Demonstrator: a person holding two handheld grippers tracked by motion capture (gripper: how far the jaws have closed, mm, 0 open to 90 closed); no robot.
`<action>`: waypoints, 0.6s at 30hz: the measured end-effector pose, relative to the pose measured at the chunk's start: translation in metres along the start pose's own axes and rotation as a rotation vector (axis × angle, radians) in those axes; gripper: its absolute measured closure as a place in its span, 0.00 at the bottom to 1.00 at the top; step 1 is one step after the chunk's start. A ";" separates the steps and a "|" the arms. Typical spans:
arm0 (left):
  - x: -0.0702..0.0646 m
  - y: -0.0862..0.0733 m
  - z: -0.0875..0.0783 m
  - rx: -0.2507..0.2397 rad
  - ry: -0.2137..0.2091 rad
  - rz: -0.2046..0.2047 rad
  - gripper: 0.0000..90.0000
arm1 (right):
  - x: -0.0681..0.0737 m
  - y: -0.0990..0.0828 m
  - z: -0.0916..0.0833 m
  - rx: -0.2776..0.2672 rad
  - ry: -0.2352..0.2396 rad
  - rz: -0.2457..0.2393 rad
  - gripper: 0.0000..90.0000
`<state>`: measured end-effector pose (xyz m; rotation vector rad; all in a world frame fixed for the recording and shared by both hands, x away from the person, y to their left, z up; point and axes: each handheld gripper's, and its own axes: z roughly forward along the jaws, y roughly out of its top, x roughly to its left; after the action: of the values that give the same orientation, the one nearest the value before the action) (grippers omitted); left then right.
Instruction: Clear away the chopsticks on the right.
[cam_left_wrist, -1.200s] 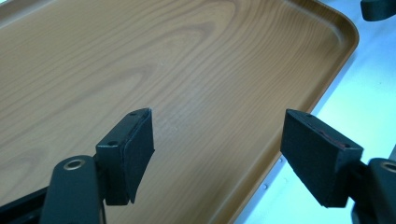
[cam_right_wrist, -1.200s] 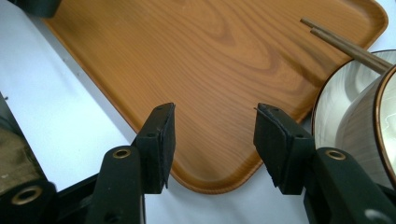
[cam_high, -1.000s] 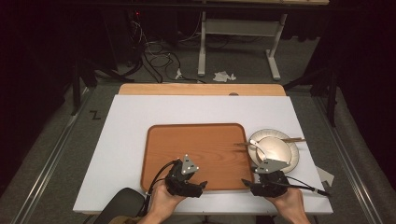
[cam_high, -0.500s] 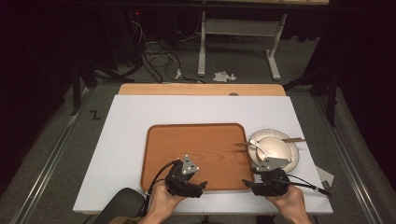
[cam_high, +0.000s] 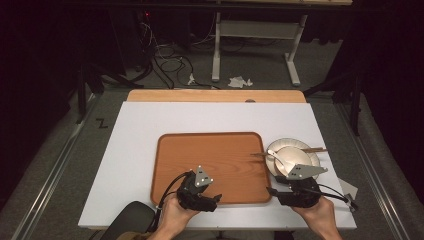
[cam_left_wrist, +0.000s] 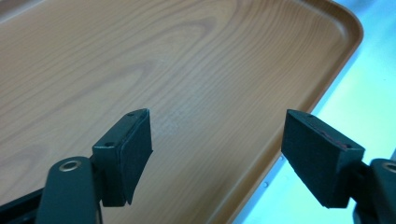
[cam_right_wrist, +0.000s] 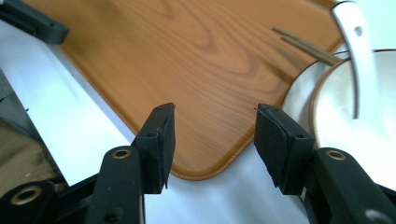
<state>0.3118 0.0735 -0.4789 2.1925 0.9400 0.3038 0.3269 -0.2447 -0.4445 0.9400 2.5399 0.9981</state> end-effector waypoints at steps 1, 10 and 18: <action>0.000 0.000 0.000 -0.001 -0.003 -0.001 0.27 | -0.001 0.000 -0.002 -0.003 0.001 0.002 0.56; 0.002 0.000 -0.002 -0.010 -0.011 -0.012 0.27 | -0.017 0.000 -0.019 -0.060 0.000 0.046 0.58; 0.002 0.000 0.001 0.004 -0.008 -0.004 0.27 | -0.047 0.001 -0.041 -0.077 -0.069 0.069 0.60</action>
<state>0.3135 0.0741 -0.4792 2.1935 0.9405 0.2914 0.3444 -0.2963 -0.4138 1.0280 2.4105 1.0559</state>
